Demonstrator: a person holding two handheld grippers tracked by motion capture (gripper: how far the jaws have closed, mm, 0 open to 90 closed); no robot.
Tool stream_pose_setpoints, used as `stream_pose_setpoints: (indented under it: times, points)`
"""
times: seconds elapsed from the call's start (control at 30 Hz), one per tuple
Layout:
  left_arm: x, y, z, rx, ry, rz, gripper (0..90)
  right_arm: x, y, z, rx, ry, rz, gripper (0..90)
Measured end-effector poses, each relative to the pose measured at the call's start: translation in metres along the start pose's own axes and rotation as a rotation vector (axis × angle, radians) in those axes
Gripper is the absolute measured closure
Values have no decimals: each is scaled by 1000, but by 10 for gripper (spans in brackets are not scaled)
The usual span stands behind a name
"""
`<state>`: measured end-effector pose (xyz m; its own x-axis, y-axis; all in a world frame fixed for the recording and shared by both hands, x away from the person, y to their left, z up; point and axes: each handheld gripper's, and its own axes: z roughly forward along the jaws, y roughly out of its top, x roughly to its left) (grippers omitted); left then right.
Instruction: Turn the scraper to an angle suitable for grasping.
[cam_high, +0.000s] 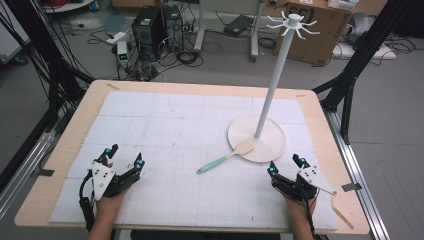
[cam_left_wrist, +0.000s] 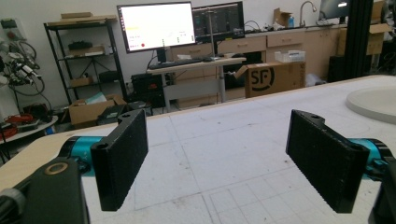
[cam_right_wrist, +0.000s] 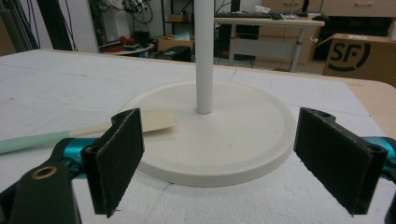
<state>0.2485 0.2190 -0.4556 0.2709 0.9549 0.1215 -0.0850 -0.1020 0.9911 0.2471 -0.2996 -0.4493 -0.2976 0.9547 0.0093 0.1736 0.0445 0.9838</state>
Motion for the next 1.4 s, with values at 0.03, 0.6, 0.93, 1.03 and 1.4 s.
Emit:
stream_pose_setpoints:
  times: [0.03,0.6,0.93,1.03,1.4]
  points:
    - [0,0,0,0,1,0,215,0,0,0,0,0,0,155]
    - [-1,0,1,8,-3,2,269,0,0,-1,-5,0,1,155]
    - [-8,3,4,34,-80,6,285,0,0,-1,-13,2,-2,155]
    - [-13,4,7,54,-111,29,286,-1,0,-1,-14,2,-4,154]
    - [-46,12,19,130,-266,0,324,0,-1,-2,-25,1,-3,155]
